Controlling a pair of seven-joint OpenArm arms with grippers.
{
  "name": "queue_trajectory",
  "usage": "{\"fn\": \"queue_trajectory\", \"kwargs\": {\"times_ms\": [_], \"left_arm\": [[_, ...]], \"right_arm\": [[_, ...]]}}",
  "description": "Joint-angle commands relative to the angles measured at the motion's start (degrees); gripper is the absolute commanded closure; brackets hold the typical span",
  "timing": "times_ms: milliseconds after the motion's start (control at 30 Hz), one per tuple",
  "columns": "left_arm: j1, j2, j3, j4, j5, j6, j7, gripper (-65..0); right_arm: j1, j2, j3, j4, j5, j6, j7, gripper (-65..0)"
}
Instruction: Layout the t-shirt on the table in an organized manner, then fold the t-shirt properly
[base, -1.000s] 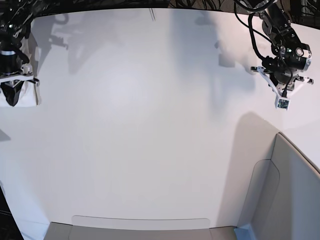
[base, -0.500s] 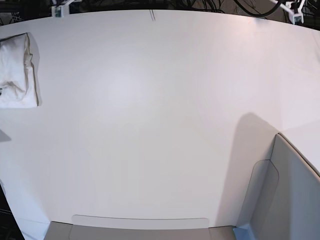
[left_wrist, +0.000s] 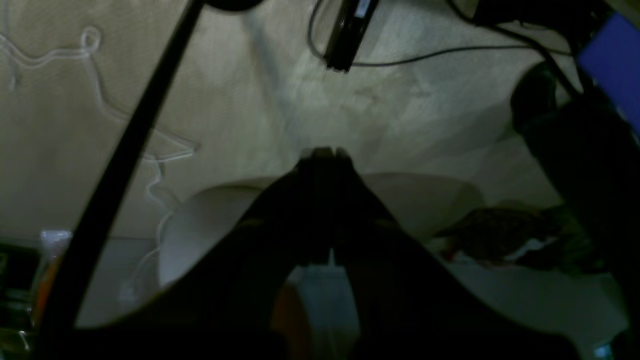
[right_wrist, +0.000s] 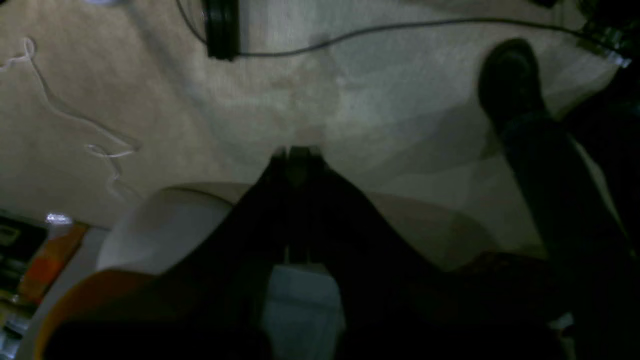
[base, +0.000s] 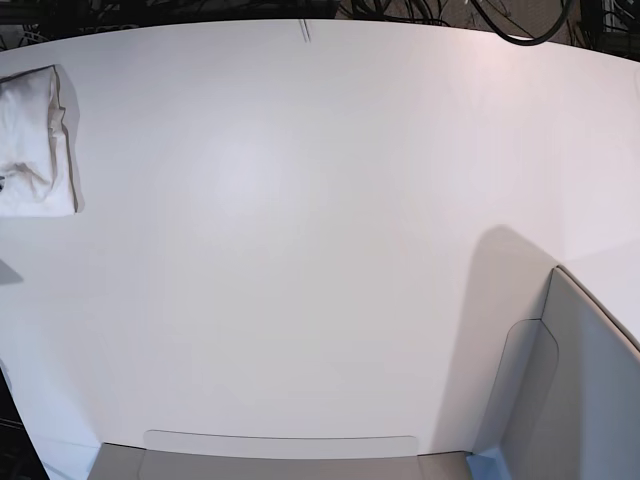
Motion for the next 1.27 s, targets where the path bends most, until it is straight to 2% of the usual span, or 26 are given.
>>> {"fn": "queue_trajectory", "kwargs": {"times_ms": [0,167,233,300,433,533,600,733,867,967,1167,1233], "left_arm": [[-1.03,-0.06,1.07,-3.37,1.61,-0.38,-0.68,0.0],[-8.33,-0.06,8.98,-22.98,9.61,-0.08,-12.63,0.0],[-10.79,-0.06,13.02,-29.31,11.55,4.76,-18.52,0.0],[-13.07,-0.06,17.42,-36.69,13.31,10.82,-25.73,0.0],[-16.24,-0.85,24.71,-48.03,16.38,21.46,-36.72,0.0],[-18.61,-2.17,28.76,-56.38,16.91,29.20,-45.25,0.0],[-19.58,-3.14,28.85,-58.85,16.82,31.84,-48.15,0.0],[-20.90,-5.33,28.58,-59.55,16.65,32.54,-49.12,0.0],[-22.04,-7.97,28.49,-59.55,16.65,32.54,-49.12,0.0],[-22.13,-9.29,28.49,-59.55,16.65,32.54,-49.56,0.0],[-22.13,-9.29,28.41,-59.55,16.38,32.36,-50.17,0.0],[-22.13,-9.20,28.41,-59.55,13.83,31.75,-51.84,0.0]], "right_arm": [[2.31,0.30,-0.56,-3.15,0.28,0.26,-0.06,0.0],[16.20,-0.58,-1.09,-22.66,0.28,0.35,0.20,0.0],[21.56,-1.89,-1.09,-30.05,0.28,0.35,2.75,0.0],[26.40,-3.30,-1.09,-38.75,0.19,0.35,7.67,0.0],[32.03,-6.73,-0.65,-48.95,0.37,0.35,14.71,0.0],[34.22,-10.25,-0.56,-51.76,0.46,-0.18,16.73,0.0],[34.31,-11.92,-0.47,-51.76,0.90,-0.27,16.82,0.0],[34.84,-13.68,-0.47,-51.76,8.37,-0.27,16.82,0.0],[34.75,-13.59,-0.91,-51.76,13.73,-0.27,16.82,0.0],[34.75,-13.32,-1.00,-51.76,13.73,-0.27,16.82,0.0],[35.02,-13.32,-0.74,-51.76,14.00,-0.27,16.82,0.0],[35.02,-13.59,-0.82,-51.76,14.00,-0.27,16.82,0.0]]}}
